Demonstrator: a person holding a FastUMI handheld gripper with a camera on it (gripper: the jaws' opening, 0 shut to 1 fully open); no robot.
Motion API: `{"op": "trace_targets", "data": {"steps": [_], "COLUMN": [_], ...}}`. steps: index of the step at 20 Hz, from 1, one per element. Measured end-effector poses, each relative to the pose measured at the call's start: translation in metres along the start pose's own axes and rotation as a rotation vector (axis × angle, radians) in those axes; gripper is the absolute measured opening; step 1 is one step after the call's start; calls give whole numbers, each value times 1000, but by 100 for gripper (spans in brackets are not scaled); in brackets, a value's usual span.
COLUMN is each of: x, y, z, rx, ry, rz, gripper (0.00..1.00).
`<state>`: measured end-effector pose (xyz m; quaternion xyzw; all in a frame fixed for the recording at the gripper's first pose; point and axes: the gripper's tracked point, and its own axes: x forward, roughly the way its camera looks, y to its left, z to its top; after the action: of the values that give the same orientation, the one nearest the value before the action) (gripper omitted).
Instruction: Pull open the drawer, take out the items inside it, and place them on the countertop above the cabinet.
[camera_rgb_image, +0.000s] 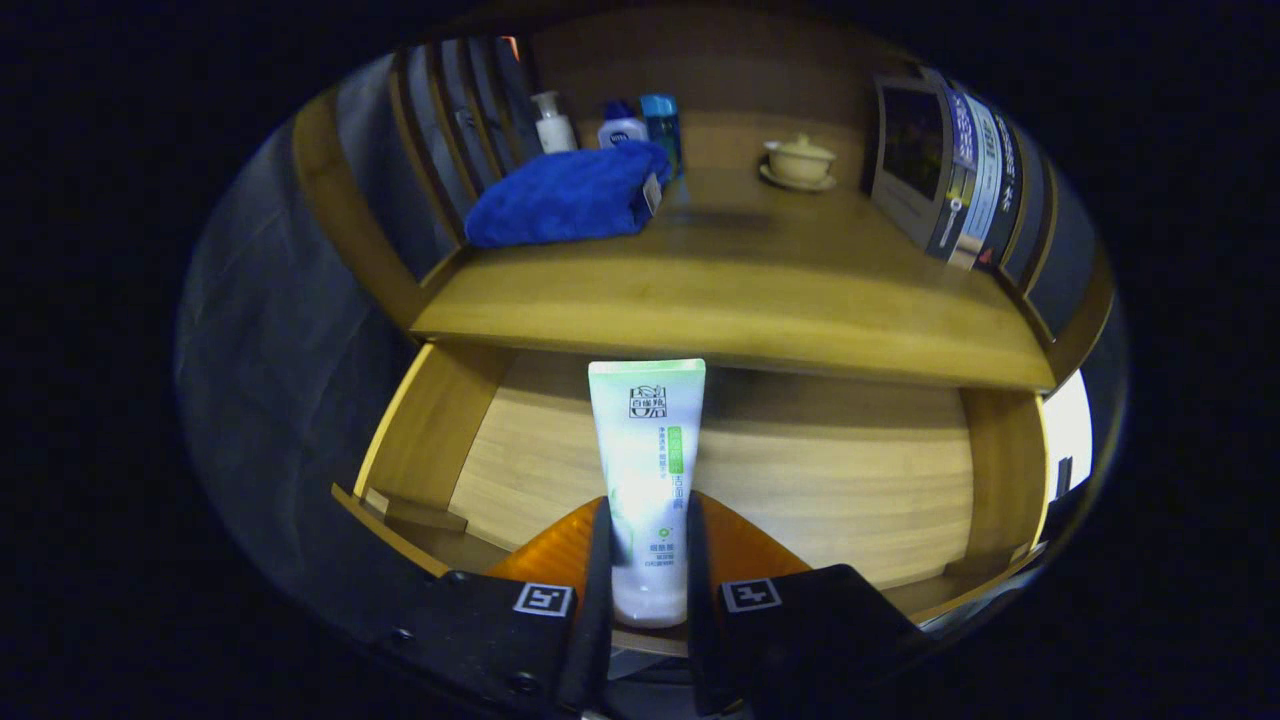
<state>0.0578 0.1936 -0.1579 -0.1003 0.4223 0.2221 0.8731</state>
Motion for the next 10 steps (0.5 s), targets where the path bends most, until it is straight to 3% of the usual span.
{"op": "trace_targets", "data": {"steps": [4, 10], "x": [-17, -13], "y": [-12, -61], "z": [20, 75], "rx": [59, 183], "ry": [-80, -180], "rz": [20, -43], "gripper": [40, 40]}}
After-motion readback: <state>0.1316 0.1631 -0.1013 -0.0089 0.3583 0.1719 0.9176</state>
